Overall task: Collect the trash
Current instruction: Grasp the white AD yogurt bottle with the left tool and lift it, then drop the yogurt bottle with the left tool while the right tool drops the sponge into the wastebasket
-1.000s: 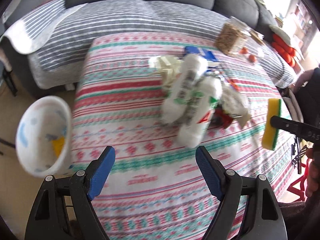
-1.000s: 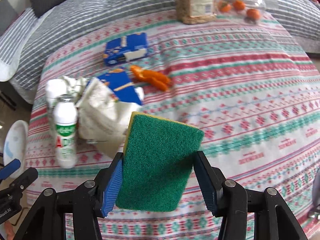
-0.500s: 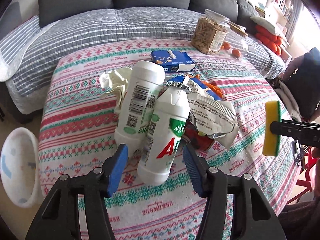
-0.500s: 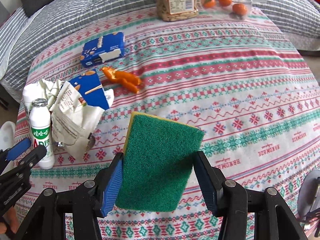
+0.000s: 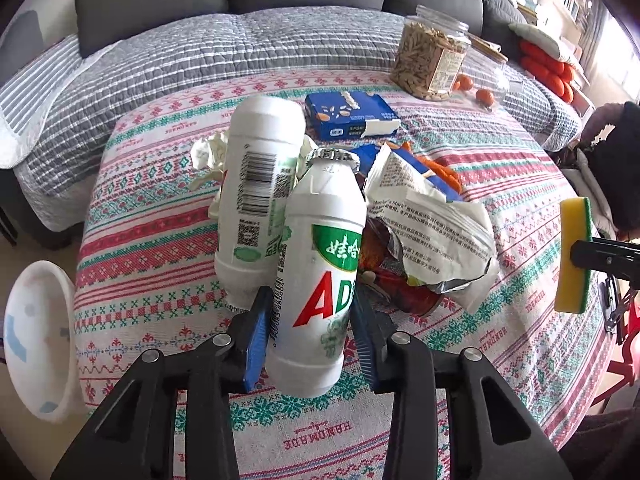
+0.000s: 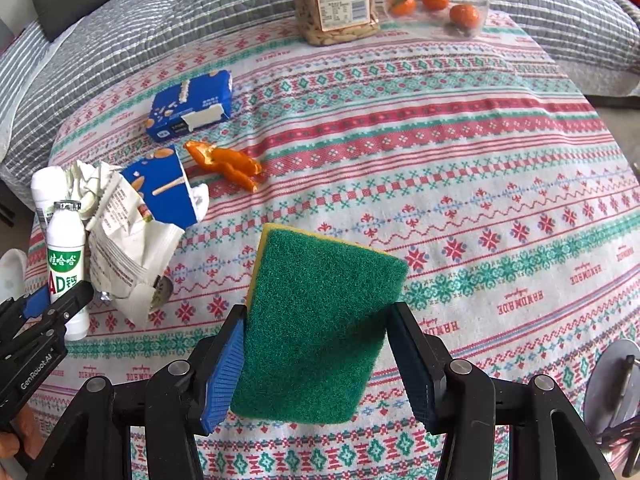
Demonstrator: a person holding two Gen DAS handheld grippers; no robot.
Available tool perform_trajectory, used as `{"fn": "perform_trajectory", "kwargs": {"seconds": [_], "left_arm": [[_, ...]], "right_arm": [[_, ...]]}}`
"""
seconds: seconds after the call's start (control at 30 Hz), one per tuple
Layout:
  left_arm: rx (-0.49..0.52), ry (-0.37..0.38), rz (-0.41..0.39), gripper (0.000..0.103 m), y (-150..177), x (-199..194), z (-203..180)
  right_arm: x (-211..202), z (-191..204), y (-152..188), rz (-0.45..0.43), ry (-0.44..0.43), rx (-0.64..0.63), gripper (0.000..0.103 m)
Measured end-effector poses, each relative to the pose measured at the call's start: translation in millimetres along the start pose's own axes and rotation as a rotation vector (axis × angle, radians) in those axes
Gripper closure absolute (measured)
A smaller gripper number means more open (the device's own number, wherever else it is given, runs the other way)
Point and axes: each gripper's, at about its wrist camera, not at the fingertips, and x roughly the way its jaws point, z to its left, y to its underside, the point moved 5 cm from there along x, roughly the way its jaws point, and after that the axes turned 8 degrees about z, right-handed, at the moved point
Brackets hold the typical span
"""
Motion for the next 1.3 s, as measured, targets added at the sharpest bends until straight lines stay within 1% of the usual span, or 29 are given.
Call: {"fn": "perform_trajectory", "kwargs": {"seconds": [0.3, 0.53, 1.03, 1.3], "left_arm": [[-0.005, 0.012, -0.03, 0.064, 9, -28, 9], [-0.031, -0.004, -0.055, 0.064, 20, -51, 30], [-0.158, -0.089, -0.074, 0.064, 49, -79, 114], [-0.228, -0.139, -0.061, 0.064, 65, -81, 161]], "right_arm": [[-15, 20, -2, -0.041, -0.022, -0.028, 0.043], [-26, 55, -6, -0.076, -0.05, -0.081, 0.043], [-23, 148, -6, -0.088, -0.121, -0.204, 0.043], [-15, 196, -4, -0.084, -0.169, -0.26, 0.043]]}}
